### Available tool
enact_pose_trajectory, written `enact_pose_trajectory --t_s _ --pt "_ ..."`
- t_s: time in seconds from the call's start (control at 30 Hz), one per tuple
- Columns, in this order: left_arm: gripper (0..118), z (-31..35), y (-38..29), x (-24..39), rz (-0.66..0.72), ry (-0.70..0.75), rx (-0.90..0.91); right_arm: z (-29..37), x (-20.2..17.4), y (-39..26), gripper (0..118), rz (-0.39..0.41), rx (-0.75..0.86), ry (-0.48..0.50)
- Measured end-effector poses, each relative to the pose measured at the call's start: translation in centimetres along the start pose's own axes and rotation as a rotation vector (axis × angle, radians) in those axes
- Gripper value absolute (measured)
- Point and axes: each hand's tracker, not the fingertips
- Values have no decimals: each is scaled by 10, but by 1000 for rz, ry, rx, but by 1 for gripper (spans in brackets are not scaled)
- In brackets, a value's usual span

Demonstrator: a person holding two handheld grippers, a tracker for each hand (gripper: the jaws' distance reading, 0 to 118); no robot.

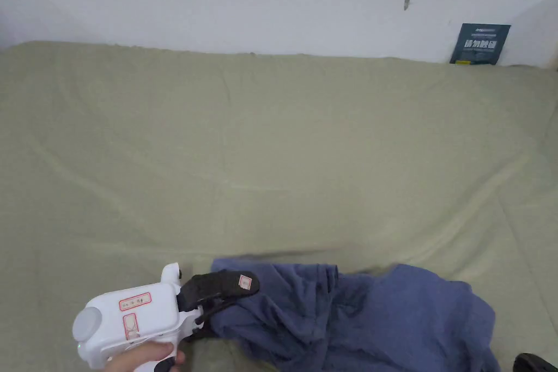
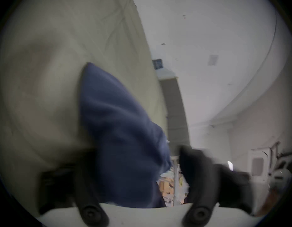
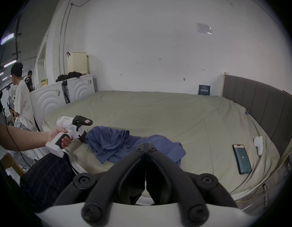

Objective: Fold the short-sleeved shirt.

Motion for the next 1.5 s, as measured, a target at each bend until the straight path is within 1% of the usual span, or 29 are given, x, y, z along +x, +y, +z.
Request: enact_pose_trajectory --t_s 0.03,0.07,0.1,0.13,0.27,0.33,0.43,0.5,0.53,0.57,0.67,0.73,0.77,0.8,0.87,0.9,0.93,1.0,1.07,1.1,1.13,1.17,1.2,1.23,1.3,1.33,1.4,1.47,1.5 --pt "15 -3 0 3 24 58 27 -1 1 -1 0 0 -4 -3" --pt "15 -7 0 -2 66 200 59 -1 2 -1 0 -2 -8 -7" --pt "15 -12 -3 -10 55 248 73 -2 4 -1 0 -10 -10 -8" --pt "15 -9 -7 -11 70 131 55 -2 5 -1 0 -17 -12 -7" --pt "15 -2 -13 20 -76 296 118 -3 9 -2 0 -34 -25 -23" --pt "15 13 -18 42 -119 335 151 -2 10 -1 0 -42 -23 -28" --pt "15 54 -12 57 -145 374 264 0 12 2 0 -47 -10 -32" --pt "15 86 -9 72 -203 464 355 4 12 3 0 -52 0 -27" --pt "15 101 -6 77 -217 498 363 5 11 4 0 -53 6 -21" --pt "15 111 -8 88 -223 553 382 6 10 5 0 -50 10 -17" --pt "16 118 -21 103 -351 683 427 7 3 7 0 -12 18 -7" --pt "16 102 -34 120 -420 696 408 7 0 8 0 -2 22 2" --pt "16 89 -47 134 -493 686 413 8 -2 9 0 6 26 4" --pt "16 72 -58 147 -565 672 390 9 -4 10 0 18 30 3" --pt "16 30 -74 170 -667 716 352 12 -6 11 0 35 38 1" --pt "16 11 -83 178 -710 709 331 13 -6 11 0 40 43 3" --pt "16 -14 -94 184 -730 690 277 14 -5 11 0 44 51 7" --pt "16 -57 -109 181 -824 696 244 17 -4 14 0 44 62 -1" --pt "16 -99 -123 179 -855 710 153 21 -1 15 0 39 76 -11" --pt "16 -118 -133 170 -869 737 119 23 1 16 0 37 83 -18" --pt "16 -134 -138 161 -919 779 101 25 2 16 0 36 89 -19" --pt "16 -150 -145 148 -984 883 62 27 4 16 0 38 99 -25" --pt "20 -158 -149 134 -1030 919 51 30 5 18 0 40 111 -32" --pt "29 -162 -152 126 -1046 918 44 31 6 19 0 38 117 -36" --pt "77 -155 -147 120 -947 844 78 34 8 21 0 28 130 -44" --pt "89 -144 -141 129 -884 776 88 35 9 21 0 23 134 -47" --pt "92 -130 -134 150 -829 701 68 35 12 21 0 8 139 -42" --pt "99 -97 -134 178 -846 623 197 33 16 20 0 -23 133 -26" --pt "99 -86 -134 191 -818 573 244 32 16 19 0 -28 127 -24"
